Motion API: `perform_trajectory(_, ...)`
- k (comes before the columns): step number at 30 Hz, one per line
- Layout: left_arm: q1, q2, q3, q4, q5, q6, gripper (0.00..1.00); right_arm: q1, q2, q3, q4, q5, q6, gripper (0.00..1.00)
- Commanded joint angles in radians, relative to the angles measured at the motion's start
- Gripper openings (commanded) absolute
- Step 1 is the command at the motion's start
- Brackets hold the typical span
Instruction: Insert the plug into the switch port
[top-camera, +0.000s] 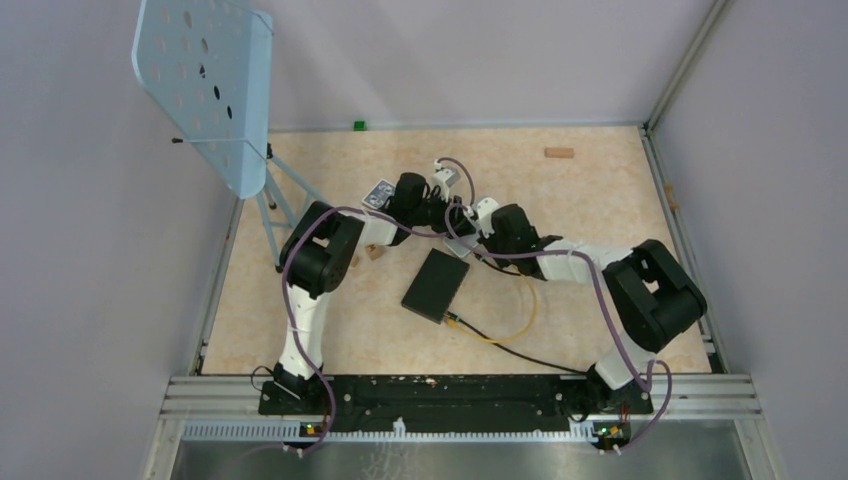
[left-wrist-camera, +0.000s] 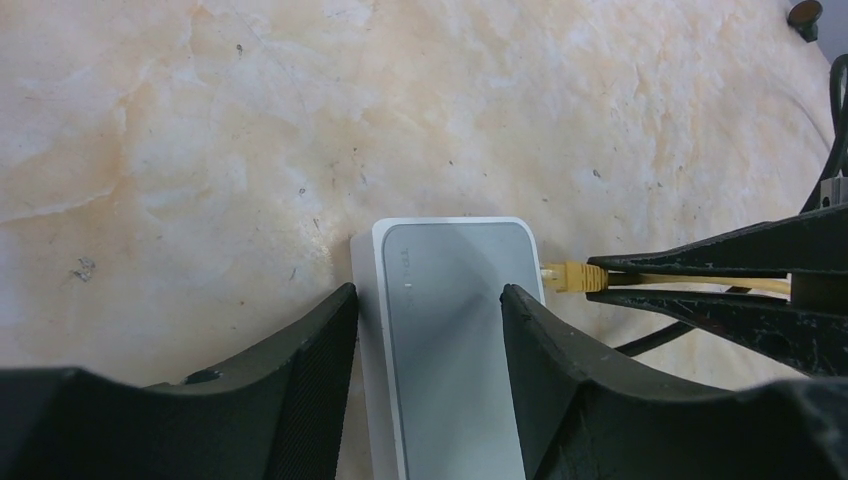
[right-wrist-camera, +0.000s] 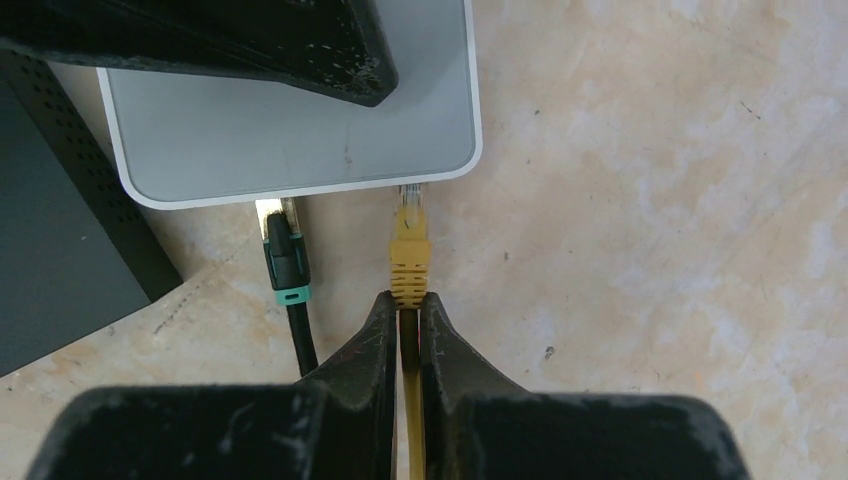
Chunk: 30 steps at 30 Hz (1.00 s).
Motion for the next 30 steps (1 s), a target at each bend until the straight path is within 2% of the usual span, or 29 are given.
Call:
perform_trajectory(1,-0.019,0.032,-0.010,-0.128,0.072,0.025,0.59,0.049,-0.059,-0.023,0.193,0.016,0.006,0.00)
perform_trajectory(6,-0.017,0.016,-0.045,-0.143,0.094,0.033,0.58,0.074,-0.059,-0.050,0.258,0.078,0.066,0.00)
perform_trajectory(21,-0.035,0.021,-0.091,-0.180,0.161,0.050,0.57,0.088,-0.016,-0.124,0.409,0.114,0.113,0.00)
perform_trajectory(30,-0.064,0.017,-0.141,-0.177,0.178,0.044,0.57,0.087,0.018,-0.137,0.472,0.073,0.111,0.00)
